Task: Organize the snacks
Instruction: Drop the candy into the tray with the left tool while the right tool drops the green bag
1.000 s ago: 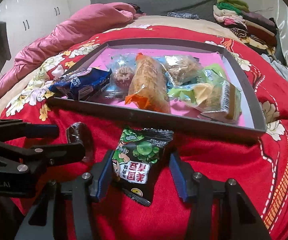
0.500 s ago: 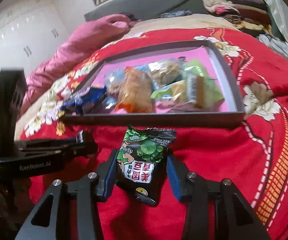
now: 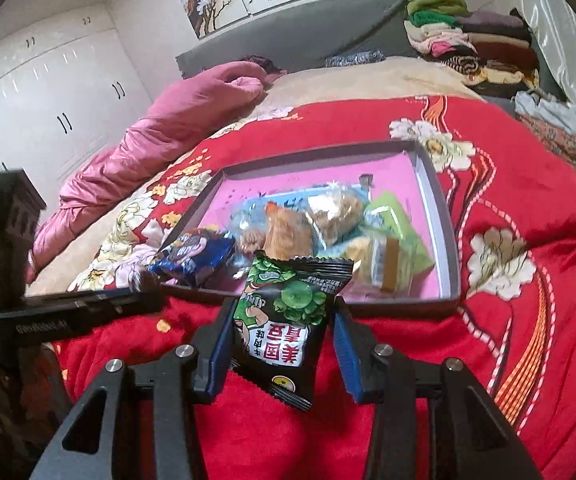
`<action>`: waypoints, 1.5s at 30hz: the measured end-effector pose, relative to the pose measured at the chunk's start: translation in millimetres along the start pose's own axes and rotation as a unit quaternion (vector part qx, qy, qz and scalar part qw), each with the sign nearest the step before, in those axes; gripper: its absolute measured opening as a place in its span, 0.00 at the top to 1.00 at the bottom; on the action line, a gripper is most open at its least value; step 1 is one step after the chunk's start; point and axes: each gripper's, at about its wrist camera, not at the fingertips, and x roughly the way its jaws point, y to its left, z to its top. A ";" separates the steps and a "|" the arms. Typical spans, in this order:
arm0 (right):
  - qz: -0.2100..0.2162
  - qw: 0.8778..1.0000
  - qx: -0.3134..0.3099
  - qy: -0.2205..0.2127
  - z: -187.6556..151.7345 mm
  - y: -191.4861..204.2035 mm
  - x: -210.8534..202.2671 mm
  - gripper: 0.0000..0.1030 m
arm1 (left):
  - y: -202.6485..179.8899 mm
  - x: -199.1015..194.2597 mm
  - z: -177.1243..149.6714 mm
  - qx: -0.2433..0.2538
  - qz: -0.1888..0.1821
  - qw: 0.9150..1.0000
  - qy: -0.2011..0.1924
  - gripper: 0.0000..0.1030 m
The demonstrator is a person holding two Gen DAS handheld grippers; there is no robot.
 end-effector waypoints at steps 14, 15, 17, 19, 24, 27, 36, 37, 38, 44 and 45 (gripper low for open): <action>-0.026 1.000 -0.011 -0.010 42.0 -4.9 27.0 0.56 | -21.8 33.0 37.0 0.027 0.005 1.000 -0.003 0.65; -0.027 1.000 -0.010 -0.007 43.5 -6.1 30.8 0.56 | -23.1 36.2 38.2 0.031 0.009 0.999 -0.003 0.65; -0.031 0.999 -0.009 0.000 46.6 -8.3 39.5 0.56 | -23.8 41.3 41.9 0.036 0.010 0.999 -0.002 0.65; -0.033 0.999 -0.011 0.006 48.8 -9.3 46.6 0.56 | -23.7 45.5 46.0 0.037 0.011 0.999 -0.002 0.65; -0.041 0.999 -0.019 0.024 50.1 -9.9 62.8 0.56 | -26.7 55.3 52.0 0.047 0.014 0.999 -0.002 0.65; -0.044 0.999 -0.018 0.026 51.2 -10.5 66.6 0.55 | -29.8 60.3 53.7 0.057 0.014 0.998 0.000 0.65; -0.051 0.999 -0.008 0.012 55.3 -15.6 61.5 0.53 | -33.1 62.8 52.2 0.060 0.015 0.998 -0.002 0.64; -0.051 0.999 -0.008 0.008 56.3 -15.5 58.9 0.52 | -33.4 62.0 52.1 0.060 0.016 0.998 -0.002 0.63; -0.054 0.998 -0.009 0.006 56.9 -15.3 56.7 0.51 | -34.2 61.4 52.4 0.060 0.017 0.998 -0.003 0.61; -0.059 0.998 -0.007 -0.014 59.9 -15.9 38.2 0.49 | -35.6 52.5 51.6 0.056 0.020 0.998 -0.009 0.43; -0.060 0.998 -0.006 -0.017 60.3 -15.7 35.6 0.46 | -35.7 51.2 51.4 0.057 0.021 0.998 -0.010 0.42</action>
